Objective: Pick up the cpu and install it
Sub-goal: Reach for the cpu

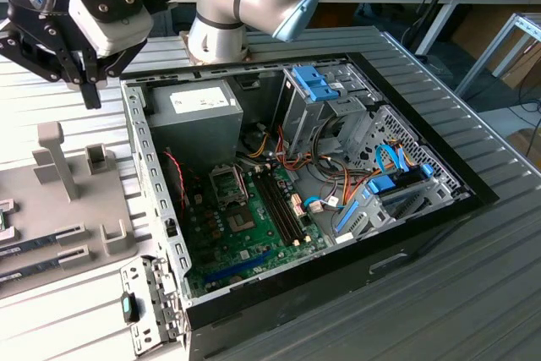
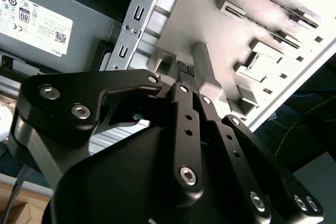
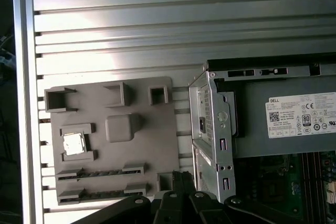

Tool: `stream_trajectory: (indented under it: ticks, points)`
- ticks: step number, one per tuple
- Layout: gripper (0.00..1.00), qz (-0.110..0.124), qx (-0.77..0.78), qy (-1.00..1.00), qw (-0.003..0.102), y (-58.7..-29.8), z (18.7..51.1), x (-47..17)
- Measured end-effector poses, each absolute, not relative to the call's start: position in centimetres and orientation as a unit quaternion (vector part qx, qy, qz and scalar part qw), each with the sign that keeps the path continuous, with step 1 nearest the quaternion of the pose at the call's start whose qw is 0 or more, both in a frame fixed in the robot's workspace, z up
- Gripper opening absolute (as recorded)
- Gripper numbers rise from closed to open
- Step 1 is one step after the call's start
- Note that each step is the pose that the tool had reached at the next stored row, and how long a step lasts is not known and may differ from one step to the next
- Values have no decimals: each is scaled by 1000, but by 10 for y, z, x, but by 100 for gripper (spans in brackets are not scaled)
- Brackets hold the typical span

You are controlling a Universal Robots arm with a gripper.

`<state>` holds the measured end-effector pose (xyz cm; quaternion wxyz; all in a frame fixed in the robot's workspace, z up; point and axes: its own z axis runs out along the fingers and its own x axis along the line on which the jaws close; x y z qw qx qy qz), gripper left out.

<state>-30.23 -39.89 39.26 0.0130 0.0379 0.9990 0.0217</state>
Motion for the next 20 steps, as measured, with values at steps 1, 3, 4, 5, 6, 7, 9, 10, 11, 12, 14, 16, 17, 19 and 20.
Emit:
stream_trajectory:
  ticks: [1,3,4,5,6,7,9,10,11,12,14,16,17,19,20]
  points:
    - [11,22,38,999,13,-399,393,-303]
    - [11,22,38,999,13,-399,393,-304]
    - [11,22,38,999,13,-399,393,-305]
    - [11,22,38,999,13,-399,393,-305]
    - [11,22,38,999,13,-399,393,-307]
    - [11,22,38,999,13,-399,392,-307]
    - [11,22,38,999,13,-399,392,-308]
    - [11,22,38,999,13,-399,392,-309]
    - [11,22,38,999,13,-399,392,-309]
    - [11,22,38,999,13,-399,392,-310]
    - [11,22,38,999,13,-399,392,-310]
    - [11,22,38,999,13,-399,392,-311]
    - [11,22,38,999,13,-399,392,-311]
    - [11,22,38,999,13,-399,392,-312]
    - [11,22,38,999,13,-399,392,-312]
